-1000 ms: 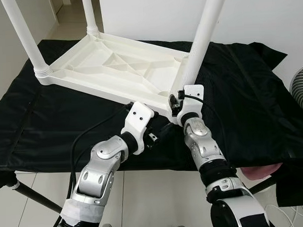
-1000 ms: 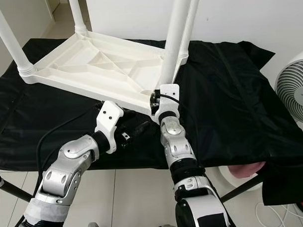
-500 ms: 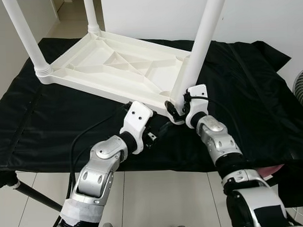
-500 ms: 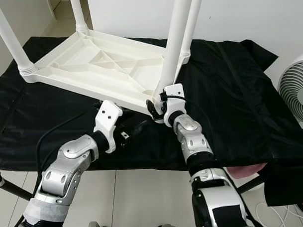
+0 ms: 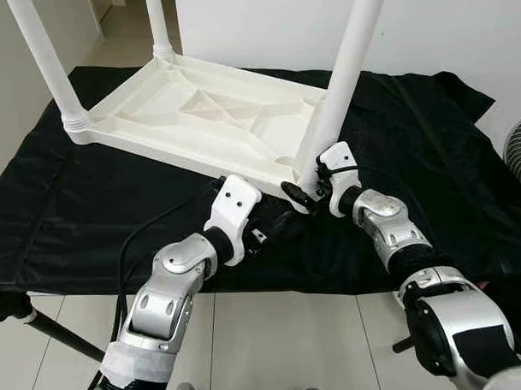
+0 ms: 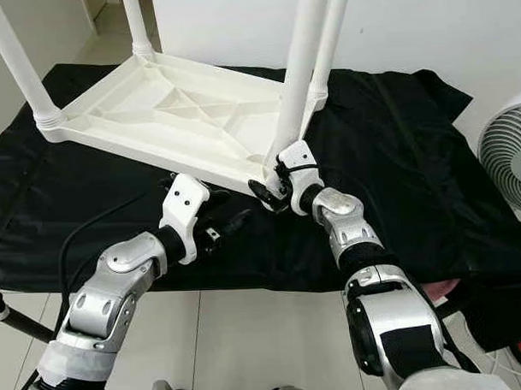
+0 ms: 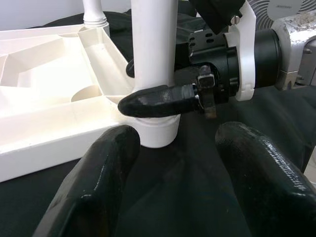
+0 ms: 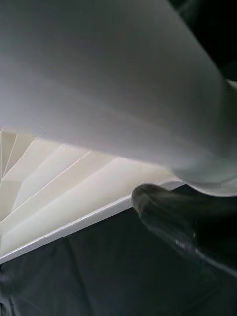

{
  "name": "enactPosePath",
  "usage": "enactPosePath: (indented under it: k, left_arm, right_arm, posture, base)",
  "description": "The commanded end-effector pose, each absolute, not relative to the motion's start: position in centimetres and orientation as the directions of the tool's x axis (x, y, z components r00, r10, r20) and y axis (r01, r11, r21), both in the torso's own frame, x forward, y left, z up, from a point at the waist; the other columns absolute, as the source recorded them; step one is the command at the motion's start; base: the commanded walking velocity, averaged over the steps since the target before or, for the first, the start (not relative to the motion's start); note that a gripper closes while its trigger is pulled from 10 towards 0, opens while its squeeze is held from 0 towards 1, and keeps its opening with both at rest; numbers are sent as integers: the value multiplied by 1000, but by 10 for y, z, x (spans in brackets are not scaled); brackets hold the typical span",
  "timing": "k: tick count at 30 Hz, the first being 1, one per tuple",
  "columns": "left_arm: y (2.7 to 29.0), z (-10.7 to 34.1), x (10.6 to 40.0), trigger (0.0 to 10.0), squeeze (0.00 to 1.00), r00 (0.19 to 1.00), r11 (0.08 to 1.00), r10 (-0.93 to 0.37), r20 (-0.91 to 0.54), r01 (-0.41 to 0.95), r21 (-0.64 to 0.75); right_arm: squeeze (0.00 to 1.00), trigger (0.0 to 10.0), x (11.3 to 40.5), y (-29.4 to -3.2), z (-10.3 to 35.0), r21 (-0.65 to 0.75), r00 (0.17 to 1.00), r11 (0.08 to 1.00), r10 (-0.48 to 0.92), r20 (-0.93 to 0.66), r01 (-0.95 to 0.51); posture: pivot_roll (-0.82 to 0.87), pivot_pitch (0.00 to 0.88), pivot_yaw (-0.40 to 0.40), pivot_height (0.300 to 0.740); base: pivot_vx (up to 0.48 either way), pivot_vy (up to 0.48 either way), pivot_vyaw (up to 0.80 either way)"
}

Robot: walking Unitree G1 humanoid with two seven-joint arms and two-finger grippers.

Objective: Building children table

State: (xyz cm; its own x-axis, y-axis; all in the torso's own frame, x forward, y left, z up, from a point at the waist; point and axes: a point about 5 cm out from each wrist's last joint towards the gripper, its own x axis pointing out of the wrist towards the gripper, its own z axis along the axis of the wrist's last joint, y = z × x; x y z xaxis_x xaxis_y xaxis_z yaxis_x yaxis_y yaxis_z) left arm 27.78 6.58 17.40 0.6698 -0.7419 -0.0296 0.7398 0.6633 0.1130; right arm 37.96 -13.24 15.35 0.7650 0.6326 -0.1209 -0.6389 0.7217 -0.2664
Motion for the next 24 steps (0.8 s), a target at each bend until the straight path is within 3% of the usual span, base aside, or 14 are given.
enactPosePath:
  k: [1,11,12,17,24]
  left_arm:
    - [66,175,279,10000,0,695,688,-719,-28,717,112]
    - [66,176,279,10000,0,696,689,-718,-27,715,113]
    - [65,176,279,10000,0,695,689,-718,-27,716,112]
    - [64,175,278,10000,0,693,687,-721,-27,719,109]
    - [62,174,279,10000,0,685,679,-728,-31,726,106]
  right_arm:
    - [0,0,377,-124,147,-271,729,680,666,-159,-681]
    - [0,0,377,-127,142,-284,731,678,661,-168,-678]
    - [0,9961,377,-129,142,-281,753,702,639,-156,-654]
    - [0,10000,378,-133,144,-241,818,785,571,-75,-570]
    - [0,10000,370,-111,154,-179,856,852,510,83,-491]
  posture:
    - [-41,49,-5,740]
    - [-48,52,-9,740]
    - [-50,54,-10,740]
    - [-57,56,-6,740]
    - [-70,63,-1,740]
  base:
    - [0,0,0]
    - [0,0,0]
    - [0,0,0]
    - [0,0,0]
    - [0,0,0]
